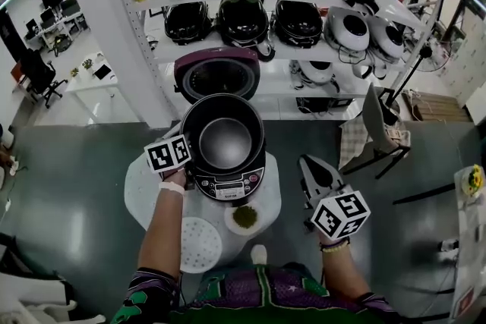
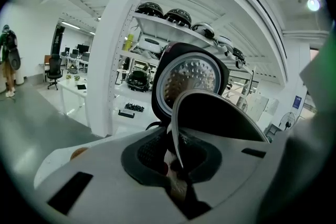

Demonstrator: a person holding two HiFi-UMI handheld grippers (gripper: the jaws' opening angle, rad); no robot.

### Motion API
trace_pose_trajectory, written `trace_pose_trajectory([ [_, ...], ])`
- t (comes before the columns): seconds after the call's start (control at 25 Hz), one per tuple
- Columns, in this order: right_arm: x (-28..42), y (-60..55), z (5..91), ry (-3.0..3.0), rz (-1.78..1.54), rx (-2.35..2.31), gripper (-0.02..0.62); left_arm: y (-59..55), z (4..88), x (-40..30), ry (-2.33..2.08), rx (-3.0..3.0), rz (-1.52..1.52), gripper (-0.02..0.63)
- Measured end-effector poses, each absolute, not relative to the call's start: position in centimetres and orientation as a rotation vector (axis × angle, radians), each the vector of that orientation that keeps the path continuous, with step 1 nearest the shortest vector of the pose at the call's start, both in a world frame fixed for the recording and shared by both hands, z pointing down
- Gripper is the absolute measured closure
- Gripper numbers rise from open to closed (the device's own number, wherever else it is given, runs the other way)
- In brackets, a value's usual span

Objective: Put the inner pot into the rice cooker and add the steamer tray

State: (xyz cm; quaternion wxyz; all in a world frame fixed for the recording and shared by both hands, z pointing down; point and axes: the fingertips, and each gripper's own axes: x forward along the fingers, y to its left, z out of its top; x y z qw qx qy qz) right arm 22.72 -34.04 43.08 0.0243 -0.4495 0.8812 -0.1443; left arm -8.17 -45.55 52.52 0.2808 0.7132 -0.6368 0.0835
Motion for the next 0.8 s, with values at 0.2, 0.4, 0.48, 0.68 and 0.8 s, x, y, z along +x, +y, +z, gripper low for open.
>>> trace_pose_trajectory([
  [0.2, 23.4, -34.5, 43.8, 2.739, -0.469, -1.383, 0.591, -46.2, 53.8, -7.8, -1.706, 1.882, 0.238, 0.568],
  [0.4, 24.3, -35.1, 44.4, 2.739, -0.484, -1.393, 0.591, -46.9, 55.2, -8.0, -1.723, 1.849, 0.269, 0.568],
  [0.48, 24.6, -35.2, 44.8, 2.740, -0.492, -1.399, 0.591, -47.0, 55.8, -8.1, -1.724, 1.838, 0.278, 0.568],
  [0.68, 25.1, -35.6, 45.5, 2.744, -0.498, -1.410, 0.591, -47.5, 57.3, -8.0, -1.724, 1.812, 0.303, 0.568],
  [0.8, 25.4, -36.0, 45.6, 2.743, -0.498, -1.417, 0.591, -47.9, 58.3, -8.0, -1.722, 1.793, 0.316, 0.568],
])
